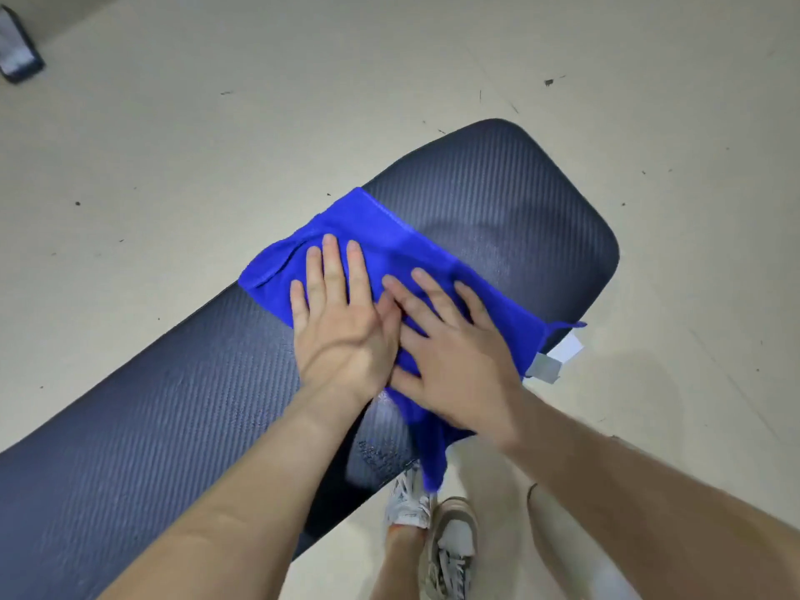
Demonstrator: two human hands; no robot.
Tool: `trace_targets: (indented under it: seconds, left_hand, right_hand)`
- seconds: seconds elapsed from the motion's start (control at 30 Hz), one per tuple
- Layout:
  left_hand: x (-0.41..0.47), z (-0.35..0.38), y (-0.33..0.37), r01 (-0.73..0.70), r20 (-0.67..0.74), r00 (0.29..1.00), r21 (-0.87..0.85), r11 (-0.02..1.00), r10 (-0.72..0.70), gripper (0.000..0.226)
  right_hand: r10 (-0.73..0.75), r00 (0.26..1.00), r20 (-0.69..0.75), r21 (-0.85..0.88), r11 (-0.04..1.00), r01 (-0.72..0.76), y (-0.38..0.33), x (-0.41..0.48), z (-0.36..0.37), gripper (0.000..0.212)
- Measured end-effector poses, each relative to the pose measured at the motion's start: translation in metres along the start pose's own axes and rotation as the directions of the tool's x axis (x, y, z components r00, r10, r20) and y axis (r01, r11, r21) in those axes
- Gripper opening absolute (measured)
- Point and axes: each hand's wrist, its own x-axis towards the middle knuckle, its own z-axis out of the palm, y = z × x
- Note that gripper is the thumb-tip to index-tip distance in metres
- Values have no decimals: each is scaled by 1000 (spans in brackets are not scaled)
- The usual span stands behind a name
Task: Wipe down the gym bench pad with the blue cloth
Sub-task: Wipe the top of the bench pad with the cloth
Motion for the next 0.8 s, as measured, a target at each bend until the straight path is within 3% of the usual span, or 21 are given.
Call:
trace_targets:
  seconds: [0.13,0.3,0.37,0.47,0.67,0.8]
  left_hand:
    - [35,11,84,-63,-9,998,1,998,63,67]
    - [75,5,144,-391,34,920,87,916,390,66]
    - [73,11,133,-390,5,921,59,919,390,68]
    - [52,21,98,-357,-87,929,35,934,358,68]
    - [-5,10,-6,-288,6,957,80,954,288,68]
    - [-57,12,-71,-131,39,991,110,985,128,68]
  right_hand:
    - [103,995,15,-140,985,-100,84,-8,-18,61]
    - [310,950,-45,-132,940,-313,116,-20,-14,60]
    - [415,904,-108,-61,904,-422,96,-17,-7,60]
    - [460,878,-133,-53,881,-470,57,-20,3,61]
    - [401,912,-83,-3,915,-403,-53,-31,27,62]
    - [232,971,-53,57,972,-229,-106,-47,38,57]
